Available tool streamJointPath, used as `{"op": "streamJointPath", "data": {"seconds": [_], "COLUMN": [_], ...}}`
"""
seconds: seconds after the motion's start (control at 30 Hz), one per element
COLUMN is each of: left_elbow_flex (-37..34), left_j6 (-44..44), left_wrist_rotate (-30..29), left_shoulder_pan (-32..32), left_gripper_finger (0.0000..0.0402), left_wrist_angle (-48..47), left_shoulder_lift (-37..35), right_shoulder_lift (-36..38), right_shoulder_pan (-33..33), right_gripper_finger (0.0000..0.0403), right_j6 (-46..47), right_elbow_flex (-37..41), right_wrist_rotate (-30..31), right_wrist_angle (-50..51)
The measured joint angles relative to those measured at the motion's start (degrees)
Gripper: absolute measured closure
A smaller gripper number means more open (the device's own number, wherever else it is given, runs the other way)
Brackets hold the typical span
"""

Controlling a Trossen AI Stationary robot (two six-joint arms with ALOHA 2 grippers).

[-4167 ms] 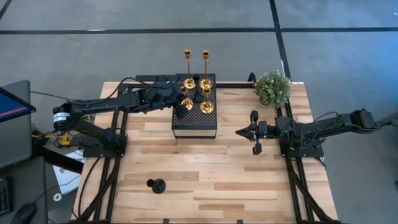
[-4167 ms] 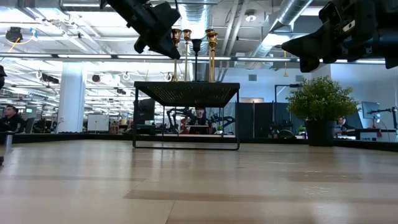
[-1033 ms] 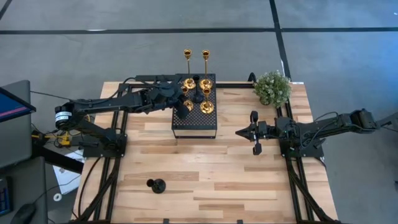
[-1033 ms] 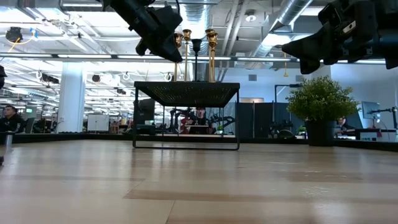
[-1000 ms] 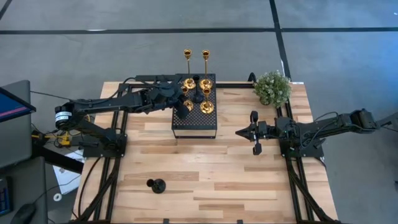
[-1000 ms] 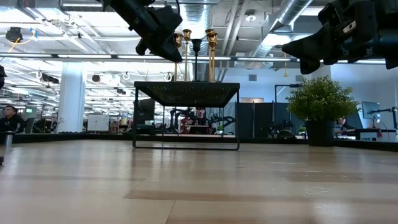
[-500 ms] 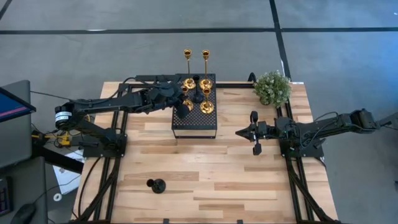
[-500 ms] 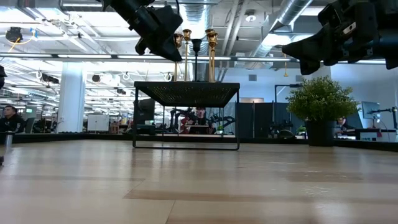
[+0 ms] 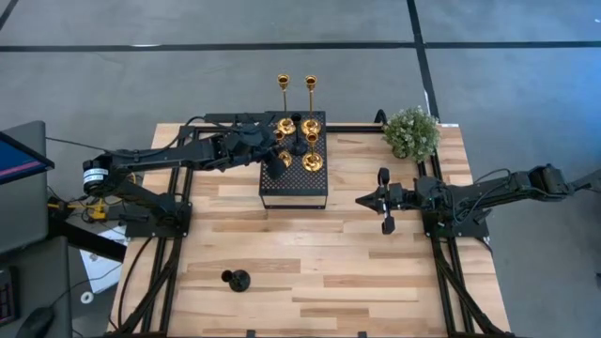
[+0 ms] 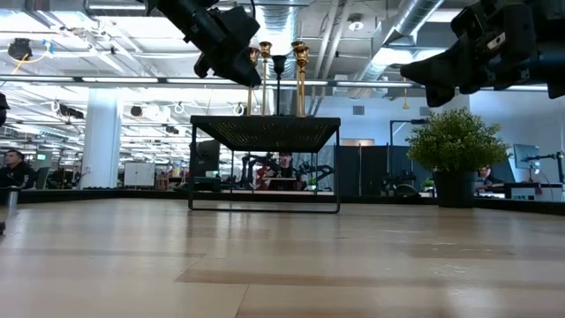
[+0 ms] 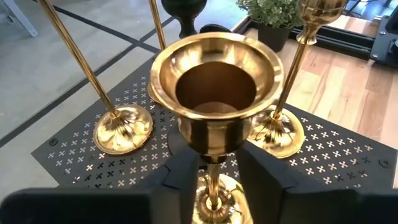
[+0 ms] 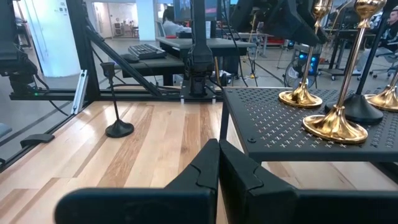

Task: Pick & Place candle stick holders
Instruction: Put the small gold candle holder on the shelf, then put the black candle holder on the shelf

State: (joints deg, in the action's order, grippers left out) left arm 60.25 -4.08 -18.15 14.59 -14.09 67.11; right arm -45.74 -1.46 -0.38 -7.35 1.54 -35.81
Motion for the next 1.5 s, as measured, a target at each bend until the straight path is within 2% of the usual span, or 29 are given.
{"op": "streamJointPath", "data": {"seconds": [0.27,0.5,0.8,0.9,1.0,1.2,1.4,1.5], "left_elbow_flex": [0.0,0.0,0.0,0.0,0.0,0.0,-0.1,-2.6], "left_j6": [0.5,4.3,0.7,-1.8,-2.4,-2.9,-2.4,-2.4], "left_wrist_rotate": [0.4,2.1,2.9,8.7,17.0,30.4,34.3,34.4], "left_shoulder_pan": [0.0,-0.1,-0.1,-0.1,-0.1,-0.3,-3.5,-7.2], "left_gripper_finger": [0.02,0.0168,0.0174,0.018,0.0187,0.0203,0.0228,0.0246], "left_wrist_angle": [-0.5,-2.0,-12.4,-16.1,-18.4,-20.5,-29.2,-29.4], "left_shoulder_lift": [0.0,-2.1,-10.4,-13.5,-16.0,-18.4,-18.2,-18.4], "right_shoulder_lift": [0.0,0.0,0.0,0.0,0.0,0.0,0.0,0.0], "right_shoulder_pan": [0.0,0.0,0.0,0.0,0.0,0.0,0.0,0.0], "right_gripper_finger": [0.0403,0.0403,0.0403,0.0403,0.0403,0.0403,0.0403,0.0403], "right_j6": [0.0,0.0,0.2,0.3,0.3,0.4,0.4,0.4], "right_elbow_flex": [0.0,0.0,0.0,0.0,0.0,0.0,0.0,0.0], "right_wrist_rotate": [0.0,0.0,0.0,0.0,0.0,0.0,0.0,0.0], "right_wrist_angle": [0.3,0.3,0.3,0.2,0.2,0.0,-0.5,-0.6]}}
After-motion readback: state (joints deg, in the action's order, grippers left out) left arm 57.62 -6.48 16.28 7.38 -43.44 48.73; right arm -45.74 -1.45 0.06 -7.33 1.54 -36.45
